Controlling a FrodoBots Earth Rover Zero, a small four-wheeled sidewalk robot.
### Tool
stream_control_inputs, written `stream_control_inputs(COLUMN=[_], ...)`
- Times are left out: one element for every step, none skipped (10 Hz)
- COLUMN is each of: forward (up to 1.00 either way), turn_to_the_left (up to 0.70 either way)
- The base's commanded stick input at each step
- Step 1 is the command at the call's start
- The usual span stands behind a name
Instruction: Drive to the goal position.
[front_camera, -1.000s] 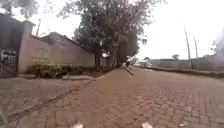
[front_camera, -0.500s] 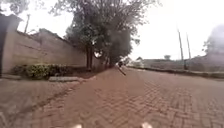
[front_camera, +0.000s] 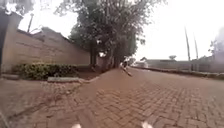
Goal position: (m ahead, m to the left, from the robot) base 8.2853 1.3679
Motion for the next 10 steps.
stream_control_inputs(forward=[0.70, 0.70, 0.70, 0.70, 0.70, 0.70, 0.70, 0.70, 0.70, 0.70], turn_to_the_left=[0.00, 0.00, 0.00, 0.00, 0.00, 0.00, 0.00, -0.08, -0.23, -0.35])
